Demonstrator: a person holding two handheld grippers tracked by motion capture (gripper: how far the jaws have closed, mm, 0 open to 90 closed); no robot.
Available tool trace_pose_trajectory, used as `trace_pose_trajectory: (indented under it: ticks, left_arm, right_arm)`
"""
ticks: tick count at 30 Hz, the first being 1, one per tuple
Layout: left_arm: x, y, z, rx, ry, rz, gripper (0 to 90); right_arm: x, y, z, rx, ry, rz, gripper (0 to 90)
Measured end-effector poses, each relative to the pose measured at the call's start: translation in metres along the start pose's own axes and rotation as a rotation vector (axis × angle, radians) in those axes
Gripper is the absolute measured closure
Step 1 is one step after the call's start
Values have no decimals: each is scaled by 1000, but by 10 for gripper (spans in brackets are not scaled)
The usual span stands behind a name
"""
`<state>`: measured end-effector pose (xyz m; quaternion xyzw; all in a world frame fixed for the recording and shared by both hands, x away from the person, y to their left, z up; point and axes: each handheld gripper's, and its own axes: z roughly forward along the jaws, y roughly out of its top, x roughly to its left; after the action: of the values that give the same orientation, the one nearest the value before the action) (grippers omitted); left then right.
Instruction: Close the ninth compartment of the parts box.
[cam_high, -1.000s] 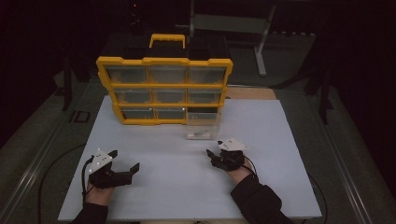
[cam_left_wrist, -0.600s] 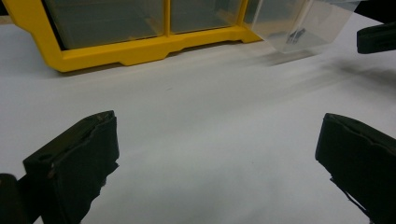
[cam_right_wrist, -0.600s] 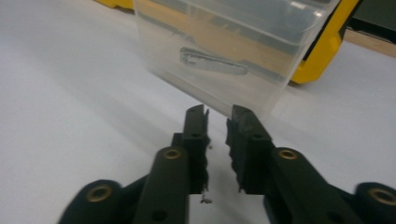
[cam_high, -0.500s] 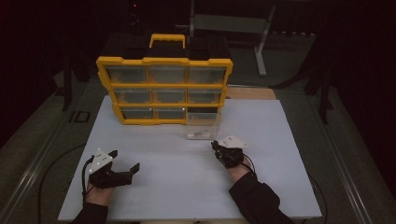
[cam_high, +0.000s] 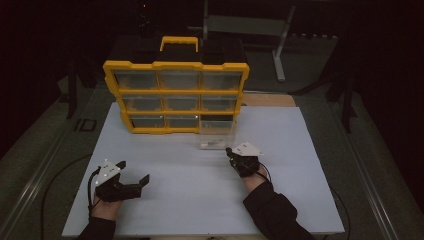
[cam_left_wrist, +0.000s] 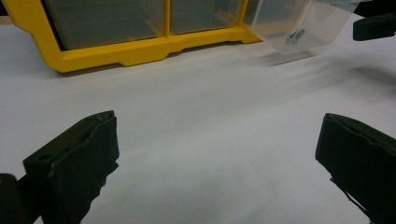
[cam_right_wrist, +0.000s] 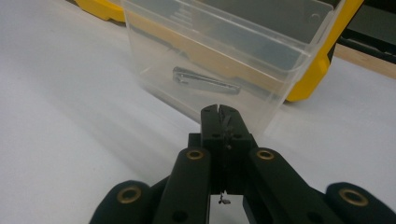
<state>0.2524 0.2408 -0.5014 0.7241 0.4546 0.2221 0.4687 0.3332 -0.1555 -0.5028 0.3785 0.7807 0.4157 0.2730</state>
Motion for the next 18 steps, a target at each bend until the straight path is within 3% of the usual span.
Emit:
trace_pose_trajectory:
  ticks: [18]
  left_arm:
    - [0, 0, 0, -2, 1, -4, 0]
  right_arm:
    - [-2, 3, 9, -4, 8, 19, 900]
